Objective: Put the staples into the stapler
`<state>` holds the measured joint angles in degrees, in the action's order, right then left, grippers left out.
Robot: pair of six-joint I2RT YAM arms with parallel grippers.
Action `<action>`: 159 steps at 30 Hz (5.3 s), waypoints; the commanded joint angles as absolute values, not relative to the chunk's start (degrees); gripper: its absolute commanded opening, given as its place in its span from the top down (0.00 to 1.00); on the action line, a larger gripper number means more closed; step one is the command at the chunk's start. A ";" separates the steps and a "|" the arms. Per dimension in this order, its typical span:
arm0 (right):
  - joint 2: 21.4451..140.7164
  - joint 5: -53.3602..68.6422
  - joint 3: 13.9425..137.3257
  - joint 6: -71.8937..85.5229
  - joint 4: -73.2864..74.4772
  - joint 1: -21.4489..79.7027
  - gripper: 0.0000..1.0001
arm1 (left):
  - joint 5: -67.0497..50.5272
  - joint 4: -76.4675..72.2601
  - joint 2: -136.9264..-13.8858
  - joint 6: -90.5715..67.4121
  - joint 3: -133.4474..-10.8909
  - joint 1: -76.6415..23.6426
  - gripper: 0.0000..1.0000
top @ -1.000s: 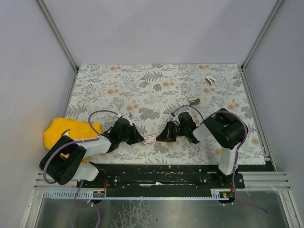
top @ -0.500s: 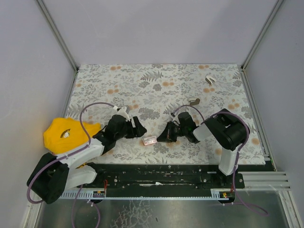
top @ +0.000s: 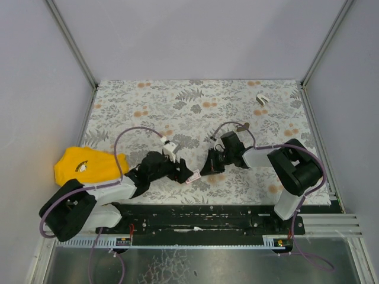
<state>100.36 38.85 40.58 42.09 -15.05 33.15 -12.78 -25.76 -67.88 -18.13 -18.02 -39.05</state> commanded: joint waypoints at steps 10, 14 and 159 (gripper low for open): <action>98.03 40.43 42.71 36.13 -6.97 31.87 1.00 | -1.45 -32.49 -79.96 -4.53 -21.26 -52.69 0.21; 98.08 40.26 42.55 36.13 -6.91 31.71 1.00 | 2.01 -30.15 -82.60 -2.53 -23.63 -55.59 0.23; 116.60 -3.00 99.38 16.36 28.73 3.18 0.10 | 10.51 20.57 -50.37 -19.91 -46.81 -15.97 0.00</action>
<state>111.77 -2.35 91.83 17.85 27.00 5.37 11.81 23.51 -51.70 -18.81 -47.97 -18.13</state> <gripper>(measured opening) 0.913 0.997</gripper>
